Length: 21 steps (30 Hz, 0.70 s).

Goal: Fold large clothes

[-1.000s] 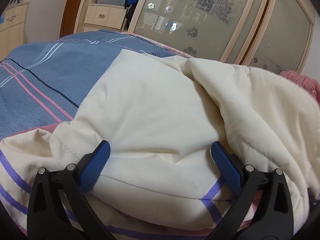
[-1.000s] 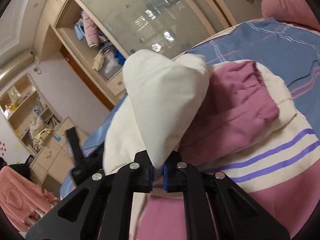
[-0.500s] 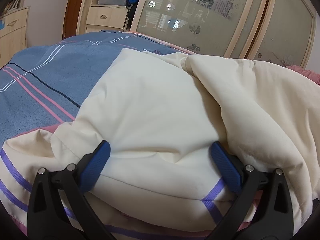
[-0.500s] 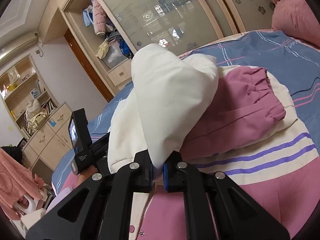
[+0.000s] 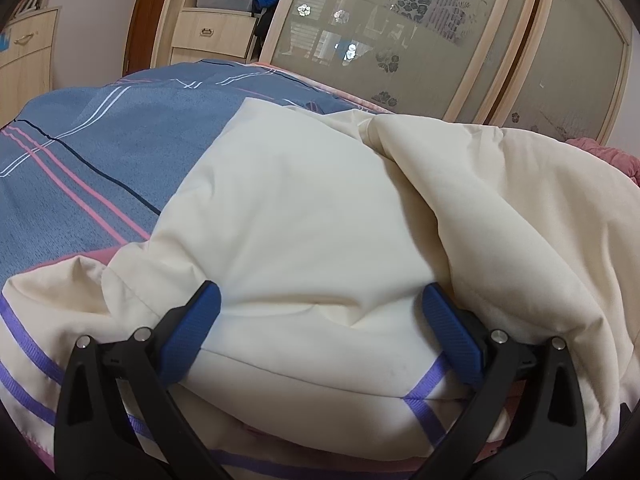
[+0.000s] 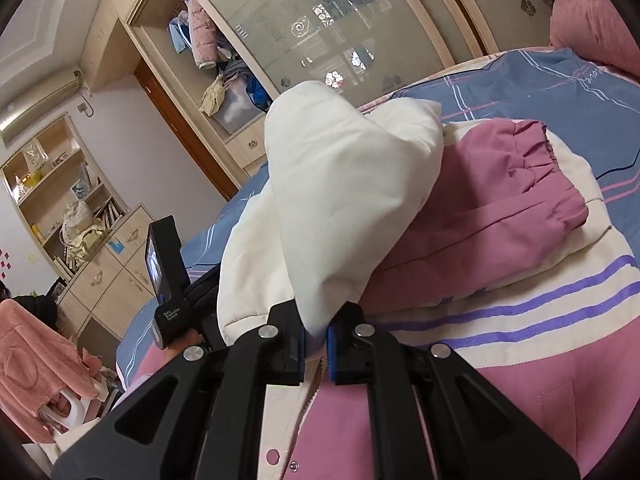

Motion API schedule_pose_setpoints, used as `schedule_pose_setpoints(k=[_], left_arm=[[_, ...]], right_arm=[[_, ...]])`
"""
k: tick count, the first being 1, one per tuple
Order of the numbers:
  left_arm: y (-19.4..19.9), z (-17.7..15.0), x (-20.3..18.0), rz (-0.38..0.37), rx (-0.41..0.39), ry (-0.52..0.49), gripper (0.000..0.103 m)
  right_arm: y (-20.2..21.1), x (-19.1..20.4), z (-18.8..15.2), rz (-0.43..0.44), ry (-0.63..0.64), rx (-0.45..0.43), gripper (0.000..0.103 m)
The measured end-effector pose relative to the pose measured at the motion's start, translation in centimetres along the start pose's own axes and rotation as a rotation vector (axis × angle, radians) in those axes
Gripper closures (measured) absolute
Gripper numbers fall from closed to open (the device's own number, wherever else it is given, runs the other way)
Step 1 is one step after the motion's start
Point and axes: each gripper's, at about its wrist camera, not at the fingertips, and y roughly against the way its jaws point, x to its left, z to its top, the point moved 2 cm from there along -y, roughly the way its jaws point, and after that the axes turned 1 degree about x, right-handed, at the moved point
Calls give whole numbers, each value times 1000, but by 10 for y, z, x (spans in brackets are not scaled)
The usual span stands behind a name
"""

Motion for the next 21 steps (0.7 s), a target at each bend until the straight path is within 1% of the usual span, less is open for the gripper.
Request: schedule_pose_setpoints(k=[3, 8, 11, 15, 17, 19, 21], left_arm=[[0, 0, 0, 1, 0, -1, 2], [1, 0, 1, -6, -2, 4, 2], [2, 0, 1, -10, -4, 6, 2], [2, 0, 0, -14, -6, 8, 2], [2, 0, 1, -15, -7, 9, 2], [2, 0, 1, -15, -7, 10, 2], [2, 0, 1, -16, -7, 10, 2]], right_arm=[[-6, -1, -2, -40, 8, 16, 95], [-20, -14, -5, -81, -41, 82, 92], [-23, -19, -6, -88, -61, 96, 91], [-22, -24, -6, -87, -86, 92, 91], [-23, -25, -6, -90, -90, 98, 85], [-24, -26, -7, -124, -84, 100, 73], [-23, -26, -6, -137, -80, 95, 68]])
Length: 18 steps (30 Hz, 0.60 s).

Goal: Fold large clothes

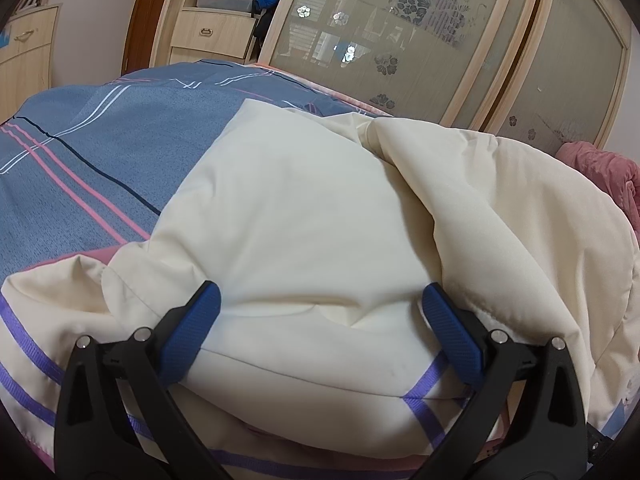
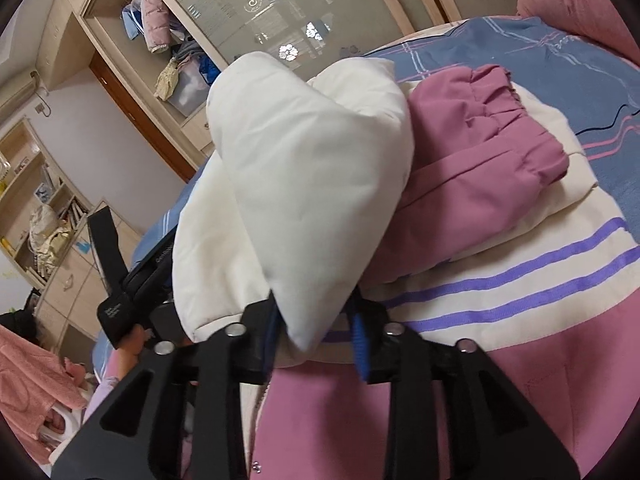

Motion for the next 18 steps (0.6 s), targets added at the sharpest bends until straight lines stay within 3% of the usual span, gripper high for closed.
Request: schedule_pose_setpoints(k=[4, 6, 10, 18], left_arm=[[0, 0, 0, -3, -1, 3, 2], [-1, 1, 0, -4, -2, 4, 2], [-1, 1, 0, -4, -2, 4, 2], [-2, 2, -1, -5, -3, 5, 2]], right_arm=[[7, 0, 1, -37, 12, -25, 42], [9, 0, 1, -48, 16, -38, 36], [9, 2, 0, -1, 5, -34, 32], [13, 13, 0, 11, 49, -63, 27]])
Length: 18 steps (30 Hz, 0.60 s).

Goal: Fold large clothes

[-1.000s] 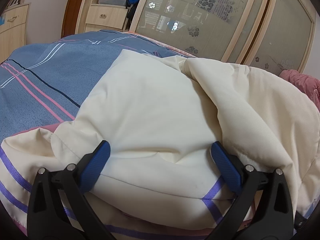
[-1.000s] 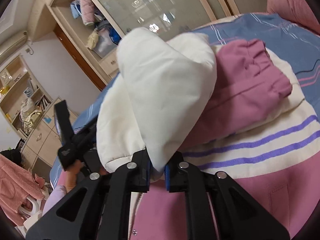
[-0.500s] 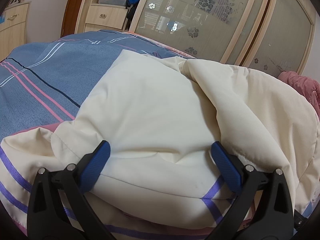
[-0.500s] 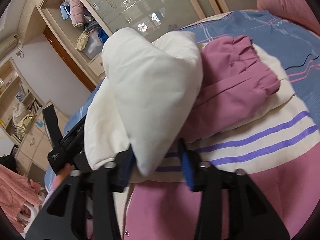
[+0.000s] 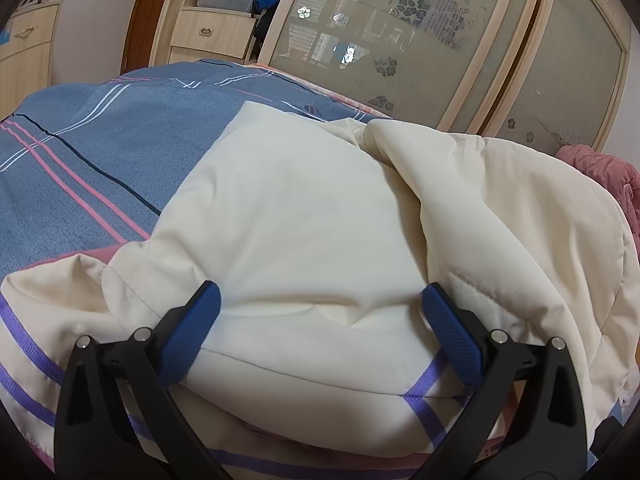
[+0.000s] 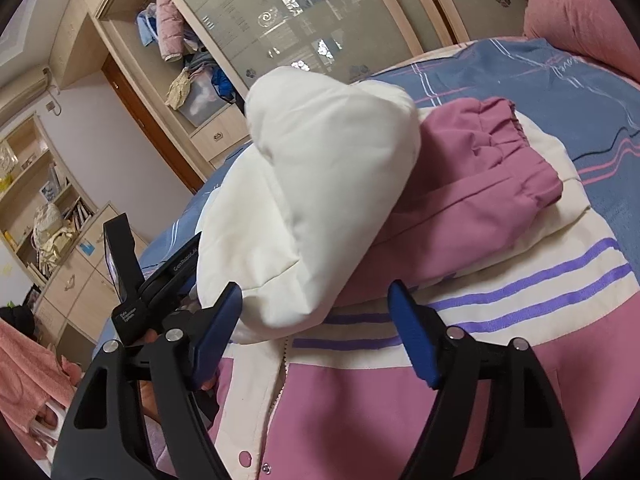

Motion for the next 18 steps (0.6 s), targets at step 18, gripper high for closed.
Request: schedule_pose_setpoints(k=[18], left_arm=[[0, 0, 0, -2, -2, 2, 2]], right_arm=[[-6, 10, -4, 8, 54, 43, 26]])
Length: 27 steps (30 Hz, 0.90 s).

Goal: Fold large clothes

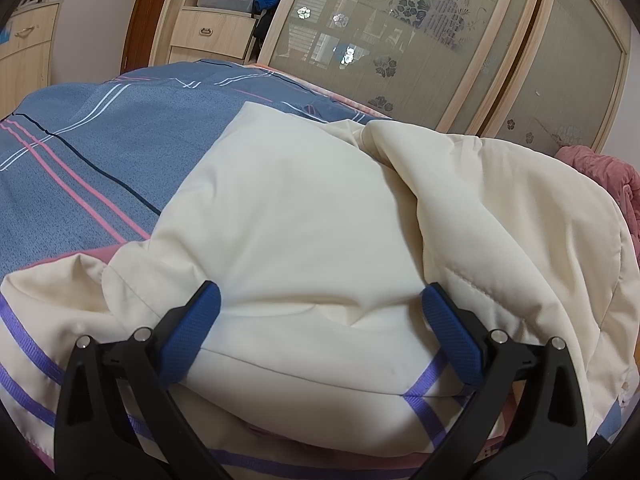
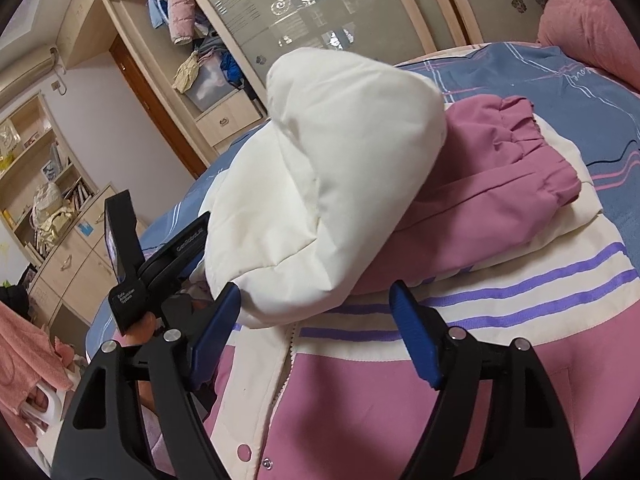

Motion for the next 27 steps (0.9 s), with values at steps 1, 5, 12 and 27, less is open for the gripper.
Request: schedule_pose_setpoints(k=[1, 5, 12, 27], left_arm=[[0, 0, 0, 0, 0, 0, 2], [-2, 2, 0, -3, -1, 2, 2], [-3, 5, -2, -14, -4, 11, 2], [-4, 4, -5, -17, -7, 14, 2]], right_arm=[[-1, 3, 0, 8, 11, 4, 26], [3, 17, -2, 73, 80, -1, 26], [16, 31, -5, 186, 137, -39, 14], [89, -10, 27, 244, 47, -319, 10]])
